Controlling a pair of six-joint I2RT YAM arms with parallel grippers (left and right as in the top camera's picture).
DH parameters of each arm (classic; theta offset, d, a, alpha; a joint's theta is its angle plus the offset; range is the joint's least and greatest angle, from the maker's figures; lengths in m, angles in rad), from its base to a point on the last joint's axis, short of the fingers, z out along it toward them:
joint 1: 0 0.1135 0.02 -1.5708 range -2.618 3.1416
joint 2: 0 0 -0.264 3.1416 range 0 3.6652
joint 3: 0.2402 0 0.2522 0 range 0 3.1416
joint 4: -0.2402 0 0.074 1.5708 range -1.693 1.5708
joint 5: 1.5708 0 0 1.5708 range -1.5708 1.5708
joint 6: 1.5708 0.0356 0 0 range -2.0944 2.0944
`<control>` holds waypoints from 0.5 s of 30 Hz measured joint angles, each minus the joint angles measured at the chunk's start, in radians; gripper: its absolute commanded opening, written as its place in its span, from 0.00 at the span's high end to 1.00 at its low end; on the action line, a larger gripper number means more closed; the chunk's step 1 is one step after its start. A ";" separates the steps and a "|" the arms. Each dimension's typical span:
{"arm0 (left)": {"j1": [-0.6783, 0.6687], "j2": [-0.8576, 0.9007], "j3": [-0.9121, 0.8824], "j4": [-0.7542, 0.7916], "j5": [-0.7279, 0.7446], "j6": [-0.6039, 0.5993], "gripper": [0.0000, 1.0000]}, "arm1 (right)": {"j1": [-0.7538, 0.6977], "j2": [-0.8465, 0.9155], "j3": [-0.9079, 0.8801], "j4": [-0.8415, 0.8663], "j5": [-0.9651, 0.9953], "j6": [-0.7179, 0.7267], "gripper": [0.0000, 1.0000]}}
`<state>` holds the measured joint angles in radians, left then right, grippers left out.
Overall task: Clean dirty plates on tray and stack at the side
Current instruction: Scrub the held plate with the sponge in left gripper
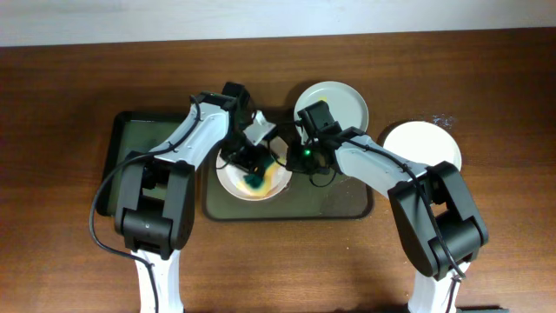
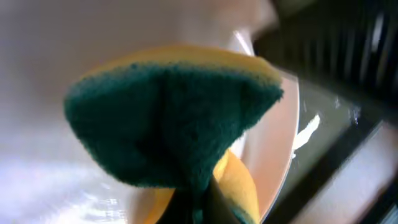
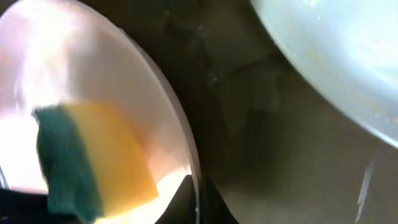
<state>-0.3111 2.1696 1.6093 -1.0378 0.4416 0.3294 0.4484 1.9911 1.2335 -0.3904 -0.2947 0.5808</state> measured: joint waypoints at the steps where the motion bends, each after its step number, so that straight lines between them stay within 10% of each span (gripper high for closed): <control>1: 0.000 0.000 -0.003 0.076 -0.012 -0.051 1.00 | -0.002 0.000 0.000 0.000 0.004 0.002 0.96; 7: -0.023 0.000 -0.006 0.351 -0.388 -0.465 1.00 | -0.003 0.000 0.001 0.005 0.017 0.017 0.96; 15: -0.031 -0.002 0.022 0.031 -0.644 -0.560 1.00 | 0.013 0.000 0.003 0.001 -0.014 0.010 0.96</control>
<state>-0.3420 2.1674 1.6310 -1.0069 -0.2024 -0.2302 0.4610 1.9911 1.2366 -0.3893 -0.3092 0.5907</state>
